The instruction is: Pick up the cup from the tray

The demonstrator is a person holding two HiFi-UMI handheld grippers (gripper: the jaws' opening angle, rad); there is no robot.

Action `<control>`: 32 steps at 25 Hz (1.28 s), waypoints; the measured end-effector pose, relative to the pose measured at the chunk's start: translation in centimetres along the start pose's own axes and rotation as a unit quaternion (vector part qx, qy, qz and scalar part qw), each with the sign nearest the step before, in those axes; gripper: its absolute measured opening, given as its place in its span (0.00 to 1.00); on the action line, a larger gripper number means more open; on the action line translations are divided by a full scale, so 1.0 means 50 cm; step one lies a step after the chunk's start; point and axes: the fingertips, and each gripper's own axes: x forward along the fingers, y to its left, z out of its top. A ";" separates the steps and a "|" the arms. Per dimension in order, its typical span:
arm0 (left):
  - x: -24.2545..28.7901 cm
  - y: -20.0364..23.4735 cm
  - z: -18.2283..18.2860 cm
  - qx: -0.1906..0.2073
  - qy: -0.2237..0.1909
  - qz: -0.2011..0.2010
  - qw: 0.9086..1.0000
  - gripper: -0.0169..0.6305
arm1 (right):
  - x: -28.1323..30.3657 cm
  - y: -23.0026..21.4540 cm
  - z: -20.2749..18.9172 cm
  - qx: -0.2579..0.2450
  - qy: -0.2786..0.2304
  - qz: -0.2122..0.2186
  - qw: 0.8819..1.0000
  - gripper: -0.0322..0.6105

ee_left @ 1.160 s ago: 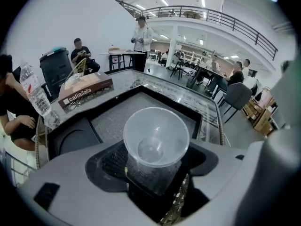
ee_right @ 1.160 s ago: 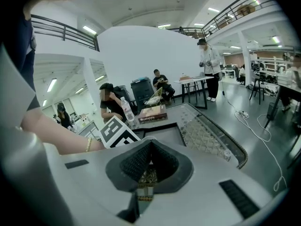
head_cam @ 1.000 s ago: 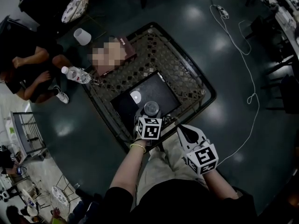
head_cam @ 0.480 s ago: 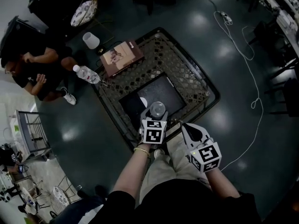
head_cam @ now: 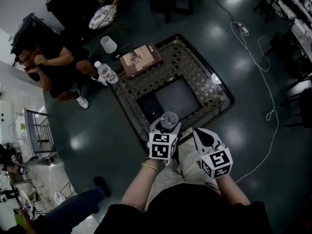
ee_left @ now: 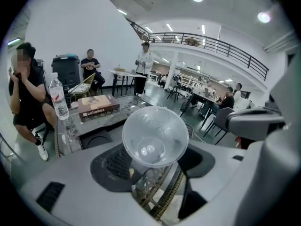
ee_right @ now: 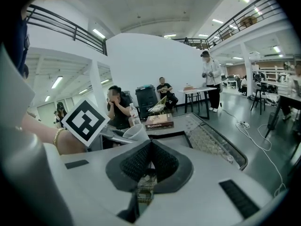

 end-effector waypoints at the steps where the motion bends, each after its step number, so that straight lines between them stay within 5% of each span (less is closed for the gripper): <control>1: -0.015 -0.002 -0.002 -0.004 -0.004 0.000 1.000 0.47 | -0.004 0.007 0.000 -0.002 -0.002 0.000 1.000 0.07; 19: -0.262 -0.016 -0.043 -0.045 -0.076 -0.015 0.996 0.47 | -0.042 0.150 -0.008 -0.037 -0.029 0.029 0.998 0.07; 32: -0.304 -0.005 -0.059 -0.046 -0.090 -0.009 0.995 0.47 | -0.050 0.203 -0.023 -0.057 -0.024 0.047 0.997 0.07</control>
